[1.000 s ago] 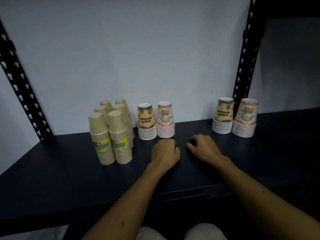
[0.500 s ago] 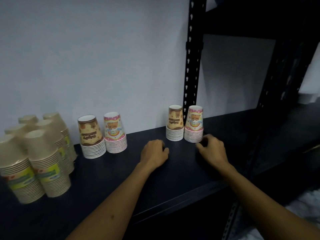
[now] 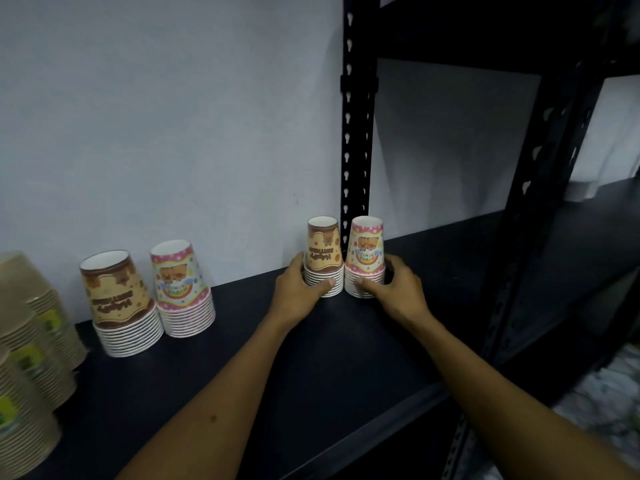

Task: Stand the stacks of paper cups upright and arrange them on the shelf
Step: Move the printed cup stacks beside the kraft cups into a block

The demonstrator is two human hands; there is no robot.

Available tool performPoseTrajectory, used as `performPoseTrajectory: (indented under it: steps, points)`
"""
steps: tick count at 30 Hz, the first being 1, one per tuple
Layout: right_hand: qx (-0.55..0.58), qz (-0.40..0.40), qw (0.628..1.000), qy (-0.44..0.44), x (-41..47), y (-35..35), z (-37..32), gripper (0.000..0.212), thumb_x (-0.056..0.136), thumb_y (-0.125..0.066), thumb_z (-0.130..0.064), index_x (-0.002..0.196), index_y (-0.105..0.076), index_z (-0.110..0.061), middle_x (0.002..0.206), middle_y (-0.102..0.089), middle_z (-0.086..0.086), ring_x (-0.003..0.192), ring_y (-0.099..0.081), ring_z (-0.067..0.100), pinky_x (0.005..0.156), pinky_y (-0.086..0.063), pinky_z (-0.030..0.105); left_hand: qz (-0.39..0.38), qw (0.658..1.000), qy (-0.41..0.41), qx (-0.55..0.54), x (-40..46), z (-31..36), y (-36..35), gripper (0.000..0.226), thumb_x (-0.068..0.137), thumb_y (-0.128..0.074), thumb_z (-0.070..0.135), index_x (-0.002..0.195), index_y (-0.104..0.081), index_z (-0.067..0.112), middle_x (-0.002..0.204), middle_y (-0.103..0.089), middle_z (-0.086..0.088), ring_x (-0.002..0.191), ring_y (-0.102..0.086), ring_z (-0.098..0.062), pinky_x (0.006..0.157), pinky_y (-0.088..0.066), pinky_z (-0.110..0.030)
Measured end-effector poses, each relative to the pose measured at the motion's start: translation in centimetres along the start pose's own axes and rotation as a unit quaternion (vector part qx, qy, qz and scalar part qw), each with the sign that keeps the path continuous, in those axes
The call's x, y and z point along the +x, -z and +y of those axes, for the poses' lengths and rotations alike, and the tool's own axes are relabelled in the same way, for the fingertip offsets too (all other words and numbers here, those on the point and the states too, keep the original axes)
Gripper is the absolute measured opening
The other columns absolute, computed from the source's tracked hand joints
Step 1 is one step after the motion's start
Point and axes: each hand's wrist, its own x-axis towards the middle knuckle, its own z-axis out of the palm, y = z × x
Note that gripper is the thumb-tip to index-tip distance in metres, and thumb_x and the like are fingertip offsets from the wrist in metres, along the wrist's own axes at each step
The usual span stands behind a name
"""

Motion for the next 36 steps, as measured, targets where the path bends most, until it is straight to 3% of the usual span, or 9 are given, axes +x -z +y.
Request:
performPoseTrajectory:
  steps: [3, 15, 23, 33, 36]
  points:
    - [0.003, 0.000, 1.000, 0.010, 0.2, 0.0, 0.3, 0.067, 0.077, -0.079, -0.023, 0.135, -0.047, -0.013, 0.130, -0.060, 0.005, 0.102, -0.054, 0.006, 0.084, -0.044, 0.021, 0.006, 1.000, -0.029, -0.006, 0.3, -0.2, -0.3, 0.055, 0.077, -0.077, 0.024, 0.128, -0.054, 0.021, 0.119, -0.065, 0.007, 0.105, -0.062, -0.008, 0.084, -0.045, -0.017]
    - [-0.015, -0.048, 0.998, 0.042, -1.2, 0.0, -0.4, 0.067, 0.079, -0.076, -0.029, 0.137, -0.045, -0.016, 0.132, -0.059, 0.003, 0.105, -0.055, 0.005, 0.085, -0.043, 0.018, 0.069, 0.997, -0.005, 0.040, -2.8, 0.2, 0.6, 0.059, 0.075, -0.077, 0.034, 0.127, -0.053, 0.021, 0.118, -0.066, 0.004, 0.105, -0.063, -0.014, 0.091, -0.052, -0.035]
    - [-0.030, -0.103, 0.991, 0.086, -4.4, -2.5, -2.9, 0.068, 0.079, -0.075, -0.034, 0.138, -0.046, -0.017, 0.130, -0.061, 0.000, 0.110, -0.058, 0.008, 0.090, -0.044, 0.020, 0.140, 0.987, 0.040, 0.071, -8.2, 0.5, 4.7, 0.062, 0.073, -0.079, 0.033, 0.127, -0.053, 0.019, 0.120, -0.065, 0.001, 0.108, -0.062, -0.018, 0.091, -0.051, -0.033]
    - [0.037, -0.198, 0.972, 0.121, -10.0, -9.0, -8.7, 0.065, 0.081, -0.075, -0.029, 0.136, -0.043, -0.019, 0.131, -0.059, -0.002, 0.106, -0.056, 0.004, 0.088, -0.044, 0.020, 0.255, 0.957, 0.114, 0.079, -16.5, -0.5, 12.5, 0.062, 0.070, -0.081, 0.033, 0.123, -0.053, 0.020, 0.120, -0.065, -0.001, 0.110, -0.061, -0.023, 0.090, -0.050, -0.034]
    - [0.048, -0.218, 0.967, 0.123, -11.2, -10.6, -10.0, 0.064, 0.081, -0.075, -0.028, 0.135, -0.043, -0.018, 0.132, -0.059, -0.002, 0.105, -0.055, 0.003, 0.083, -0.042, 0.013, 0.281, 0.945, 0.138, 0.096, -18.1, -0.7, 14.3, 0.066, 0.070, -0.081, 0.034, 0.125, -0.048, 0.018, 0.123, -0.062, -0.005, 0.113, -0.059, -0.028, 0.088, -0.047, -0.035]
